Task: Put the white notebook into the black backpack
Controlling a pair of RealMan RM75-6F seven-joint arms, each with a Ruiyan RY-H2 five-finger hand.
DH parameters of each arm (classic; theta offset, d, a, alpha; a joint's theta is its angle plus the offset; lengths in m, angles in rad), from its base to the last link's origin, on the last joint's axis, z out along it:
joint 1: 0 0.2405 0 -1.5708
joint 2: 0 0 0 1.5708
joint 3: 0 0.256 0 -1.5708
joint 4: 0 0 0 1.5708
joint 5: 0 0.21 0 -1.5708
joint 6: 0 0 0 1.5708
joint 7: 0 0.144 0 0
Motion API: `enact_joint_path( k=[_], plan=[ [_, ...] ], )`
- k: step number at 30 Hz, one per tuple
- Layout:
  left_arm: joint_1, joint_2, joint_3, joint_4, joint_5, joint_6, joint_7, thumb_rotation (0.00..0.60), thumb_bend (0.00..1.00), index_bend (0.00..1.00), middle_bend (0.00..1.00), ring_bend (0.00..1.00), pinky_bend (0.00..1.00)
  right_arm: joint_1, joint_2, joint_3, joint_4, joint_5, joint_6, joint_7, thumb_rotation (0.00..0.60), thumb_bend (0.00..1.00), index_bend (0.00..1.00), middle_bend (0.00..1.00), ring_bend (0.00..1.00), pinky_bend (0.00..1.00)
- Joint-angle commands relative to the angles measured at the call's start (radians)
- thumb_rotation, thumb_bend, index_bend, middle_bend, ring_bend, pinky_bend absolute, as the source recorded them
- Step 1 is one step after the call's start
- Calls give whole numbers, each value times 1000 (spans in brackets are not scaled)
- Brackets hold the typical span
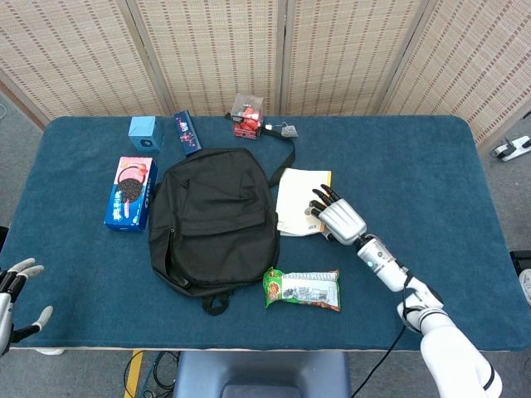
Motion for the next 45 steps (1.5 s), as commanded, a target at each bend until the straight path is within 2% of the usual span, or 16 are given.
enact_joint_path(
  k=[1, 5, 12, 21, 25, 28, 33, 37, 45],
  plan=[
    [-1, 2, 0, -1, 2, 0, -2, 600, 285, 282, 163, 165, 70, 6, -2, 9, -10, 7, 8, 2, 600, 393, 310, 277, 71, 20],
    [1, 4, 0, -1, 4, 3, -5, 600, 284, 282, 163, 165, 70, 9, -2, 22, -25, 18, 23, 11, 600, 393, 346, 287, 71, 19],
    [0, 2, 1, 0, 7, 3, -6, 600, 284, 282, 163, 165, 70, 15, 2, 38, -38, 35, 21, 5, 600, 353, 496, 316, 72, 20],
    [-5, 7, -4, 2, 6, 0, -8, 600, 284, 282, 163, 165, 70, 14, 17, 38, -46, 41, 4, -24, 600, 324, 626, 359, 95, 19],
    [-21, 21, -13, 2, 8, -16, -18, 600, 284, 282, 163, 165, 70, 5, 41, 31, -54, 35, 18, -48, 600, 324, 642, 368, 99, 20],
    [-37, 33, -23, 3, 9, -33, -29, 600, 284, 282, 163, 164, 70, -7, 65, 37, -68, 36, 62, -71, 600, 384, 645, 380, 107, 20],
    [-82, 56, -47, 7, 14, -76, -57, 600, 284, 283, 162, 164, 70, -35, 143, 63, -131, 48, 165, -124, 600, 439, 663, 399, 123, 20],
    [-128, 71, -70, 16, 14, -126, -95, 600, 284, 286, 163, 164, 70, -55, 229, 87, -214, 59, 236, -173, 600, 447, 667, 402, 126, 19],
    [-259, 80, -110, 51, 45, -275, -177, 600, 284, 296, 162, 165, 70, -101, 438, 146, -480, 83, 356, -289, 600, 449, 667, 407, 127, 20]
  ],
)
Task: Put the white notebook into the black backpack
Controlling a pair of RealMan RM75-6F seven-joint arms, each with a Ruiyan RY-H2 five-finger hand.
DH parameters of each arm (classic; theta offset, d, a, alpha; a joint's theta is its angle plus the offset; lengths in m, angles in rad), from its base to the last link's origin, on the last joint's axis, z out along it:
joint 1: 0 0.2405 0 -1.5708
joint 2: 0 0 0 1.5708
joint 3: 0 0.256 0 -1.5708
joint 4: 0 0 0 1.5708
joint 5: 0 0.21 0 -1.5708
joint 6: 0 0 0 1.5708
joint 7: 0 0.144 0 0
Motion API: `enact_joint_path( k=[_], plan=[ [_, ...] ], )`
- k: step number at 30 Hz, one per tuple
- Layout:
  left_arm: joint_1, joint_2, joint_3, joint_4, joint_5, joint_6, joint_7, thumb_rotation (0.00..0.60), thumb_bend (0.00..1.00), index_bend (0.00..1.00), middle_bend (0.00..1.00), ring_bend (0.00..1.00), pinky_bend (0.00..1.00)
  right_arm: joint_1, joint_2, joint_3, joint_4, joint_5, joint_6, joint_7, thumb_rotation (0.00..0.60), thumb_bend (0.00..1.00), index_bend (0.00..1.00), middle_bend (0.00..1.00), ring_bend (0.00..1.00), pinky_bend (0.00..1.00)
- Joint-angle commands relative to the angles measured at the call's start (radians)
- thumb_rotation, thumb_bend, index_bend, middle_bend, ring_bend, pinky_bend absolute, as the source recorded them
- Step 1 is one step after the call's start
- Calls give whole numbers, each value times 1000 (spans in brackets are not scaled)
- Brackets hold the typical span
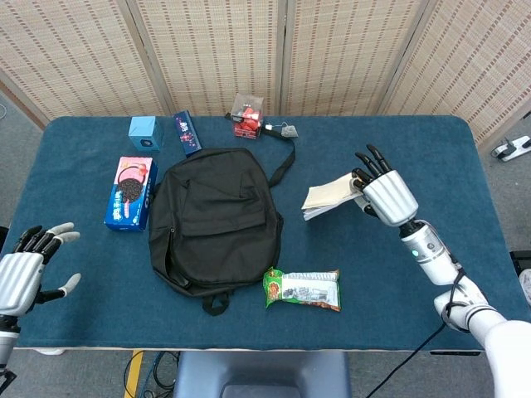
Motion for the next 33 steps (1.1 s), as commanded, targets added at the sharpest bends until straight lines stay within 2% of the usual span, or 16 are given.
enact_joint_path(
  k=[1, 8, 14, 26, 33],
  plan=[
    [-82, -1, -21, 26, 27, -93, -45, 600, 284, 297, 162, 165, 70, -36, 136, 42, -171, 16, 74, -88, 600, 450, 667, 407, 127, 20],
    [-205, -53, -32, 67, 66, -222, -55, 600, 284, 299, 162, 165, 70, -81, 315, 72, -427, 26, 106, -214, 600, 449, 667, 410, 129, 20],
    [-301, -133, -31, 105, 65, -325, -18, 600, 284, 296, 162, 163, 70, -118, 407, 97, -556, 32, 136, -272, 600, 450, 669, 411, 132, 20],
    [-431, -295, -3, 164, 44, -454, 112, 600, 284, 253, 159, 155, 70, -166, 454, 114, -634, 25, 146, -309, 600, 450, 674, 414, 135, 20],
    [-481, -384, 14, 218, -44, -523, 235, 600, 284, 212, 121, 150, 70, -177, 448, 118, -633, 14, 141, -304, 600, 449, 676, 416, 137, 20]
  ],
)
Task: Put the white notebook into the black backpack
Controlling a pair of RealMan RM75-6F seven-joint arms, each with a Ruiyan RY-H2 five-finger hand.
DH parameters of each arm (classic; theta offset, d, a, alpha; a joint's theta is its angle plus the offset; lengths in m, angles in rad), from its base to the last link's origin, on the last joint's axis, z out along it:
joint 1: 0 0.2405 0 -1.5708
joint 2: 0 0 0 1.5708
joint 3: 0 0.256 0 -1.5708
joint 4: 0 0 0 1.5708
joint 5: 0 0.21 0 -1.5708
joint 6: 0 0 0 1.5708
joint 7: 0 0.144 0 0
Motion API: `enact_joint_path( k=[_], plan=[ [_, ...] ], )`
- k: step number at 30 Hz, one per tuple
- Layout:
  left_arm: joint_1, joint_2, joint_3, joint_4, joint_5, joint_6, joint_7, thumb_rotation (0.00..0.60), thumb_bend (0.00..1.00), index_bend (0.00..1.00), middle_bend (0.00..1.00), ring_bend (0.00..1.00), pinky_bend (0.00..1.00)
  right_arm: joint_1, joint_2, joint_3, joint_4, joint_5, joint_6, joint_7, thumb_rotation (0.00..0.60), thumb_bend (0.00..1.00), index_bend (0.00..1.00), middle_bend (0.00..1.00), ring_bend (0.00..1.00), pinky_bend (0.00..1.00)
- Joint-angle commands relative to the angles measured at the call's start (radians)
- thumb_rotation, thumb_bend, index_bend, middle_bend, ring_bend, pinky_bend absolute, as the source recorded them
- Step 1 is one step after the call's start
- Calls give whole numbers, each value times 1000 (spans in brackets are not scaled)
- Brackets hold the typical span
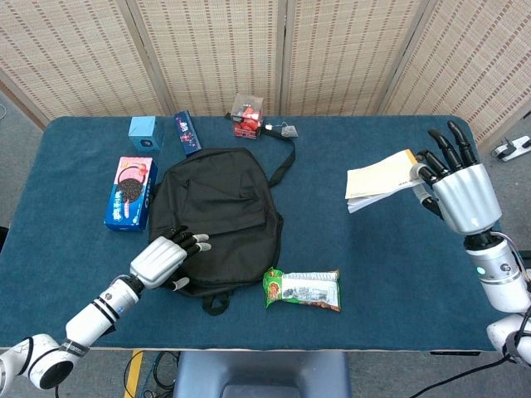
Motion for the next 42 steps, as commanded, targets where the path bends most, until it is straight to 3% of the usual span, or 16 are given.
enact_joint_path(
  k=[1, 11, 19, 25, 29, 42],
  plan=[
    [-33, -53, 15, 37, -65, -48, 67, 600, 284, 207, 114, 148, 70, -4, -3, 3, 3, 0, -1, 4, 600, 449, 676, 416, 137, 20],
    [-61, -147, 48, 103, -169, -68, 167, 600, 284, 157, 78, 120, 70, -19, -13, 10, 14, -5, -5, 17, 600, 449, 676, 418, 137, 20],
    [-73, -228, 34, 173, -215, -30, 176, 600, 284, 177, 75, 121, 70, -27, -21, 16, 23, -9, -7, 24, 600, 449, 681, 420, 139, 19],
    [-68, -280, 16, 235, -200, 16, 100, 600, 284, 339, 76, 138, 71, -37, -24, 21, 30, -9, -3, 33, 600, 449, 682, 422, 141, 20],
    [-50, -316, 10, 285, -142, 81, 2, 600, 284, 516, 146, 196, 100, -41, -28, 24, 34, -7, -2, 40, 600, 449, 682, 422, 141, 20],
    [-26, -384, -31, 405, -86, 204, -180, 600, 286, 722, 321, 302, 145, -46, -39, 37, 45, -9, 2, 53, 600, 449, 682, 422, 141, 20]
  ],
)
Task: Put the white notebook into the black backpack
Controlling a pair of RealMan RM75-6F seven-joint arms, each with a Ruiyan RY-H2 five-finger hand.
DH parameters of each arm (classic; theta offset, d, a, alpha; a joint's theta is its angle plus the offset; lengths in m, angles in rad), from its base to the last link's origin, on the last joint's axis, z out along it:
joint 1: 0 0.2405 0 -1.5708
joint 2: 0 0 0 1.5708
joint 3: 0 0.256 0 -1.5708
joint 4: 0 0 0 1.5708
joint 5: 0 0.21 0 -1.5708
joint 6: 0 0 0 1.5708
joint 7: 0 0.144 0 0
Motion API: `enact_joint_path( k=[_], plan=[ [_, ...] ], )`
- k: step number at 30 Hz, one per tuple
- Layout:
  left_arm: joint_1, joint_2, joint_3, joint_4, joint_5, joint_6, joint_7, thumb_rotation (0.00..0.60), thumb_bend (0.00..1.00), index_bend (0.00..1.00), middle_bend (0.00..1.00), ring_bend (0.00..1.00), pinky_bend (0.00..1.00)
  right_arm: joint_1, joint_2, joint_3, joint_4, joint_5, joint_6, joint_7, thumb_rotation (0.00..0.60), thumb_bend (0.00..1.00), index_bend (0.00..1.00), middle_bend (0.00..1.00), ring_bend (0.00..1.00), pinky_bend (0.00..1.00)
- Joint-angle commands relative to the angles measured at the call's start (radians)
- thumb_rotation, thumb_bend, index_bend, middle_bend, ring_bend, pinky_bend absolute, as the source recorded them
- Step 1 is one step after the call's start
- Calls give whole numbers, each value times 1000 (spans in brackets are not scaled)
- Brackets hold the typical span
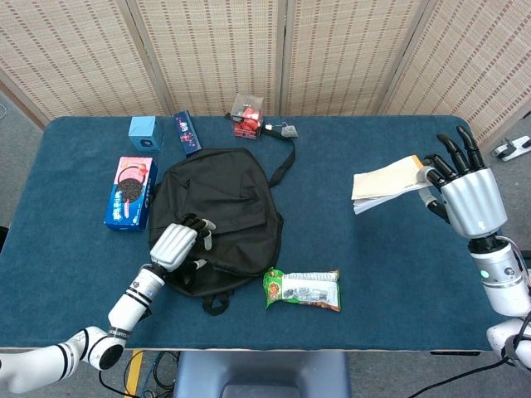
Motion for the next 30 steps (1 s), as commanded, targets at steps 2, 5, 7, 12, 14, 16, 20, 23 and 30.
enact_joint_path(
  k=[2, 5, 7, 12, 14, 16, 20, 23, 30],
  plan=[
    [1, -5, -8, 12, 2, 8, -25, 600, 311, 729, 341, 325, 145, -1, -2, 3, 1, -1, 3, 3, 600, 449, 682, 422, 141, 20],
    [0, -5, -8, 18, 1, 5, -34, 600, 354, 730, 349, 338, 145, -1, -4, 5, 1, -3, 4, 5, 600, 449, 682, 422, 141, 19],
    [-3, -2, -7, 18, 1, -1, -38, 600, 384, 731, 351, 338, 145, -1, -5, 6, 2, -4, 4, 6, 600, 449, 682, 422, 141, 20],
    [-8, 2, -13, 19, 4, 1, -46, 600, 468, 773, 371, 342, 145, -2, -4, 12, 0, -5, 8, 10, 600, 449, 682, 422, 141, 20],
    [-12, 7, -18, 18, 2, -2, -46, 600, 487, 789, 382, 344, 145, -2, -3, 14, -3, -7, 10, 12, 600, 449, 682, 422, 142, 20],
    [-16, 12, -28, 13, -6, -4, -49, 600, 493, 794, 393, 347, 145, -2, -2, 13, -9, -12, 12, 15, 600, 449, 682, 422, 142, 20],
    [-24, 33, -64, -7, -44, -11, -52, 600, 494, 796, 401, 349, 145, -1, -5, 8, -33, -37, 27, 28, 600, 449, 687, 424, 142, 20],
    [-30, 56, -97, -26, -86, -19, -45, 600, 493, 796, 401, 348, 145, 2, -4, 3, -66, -69, 46, 37, 600, 449, 690, 427, 143, 20],
    [-49, 111, -164, -71, -233, -77, 0, 600, 493, 794, 401, 348, 145, 20, 15, 3, -199, -155, 89, 59, 600, 450, 690, 430, 147, 20]
  ],
)
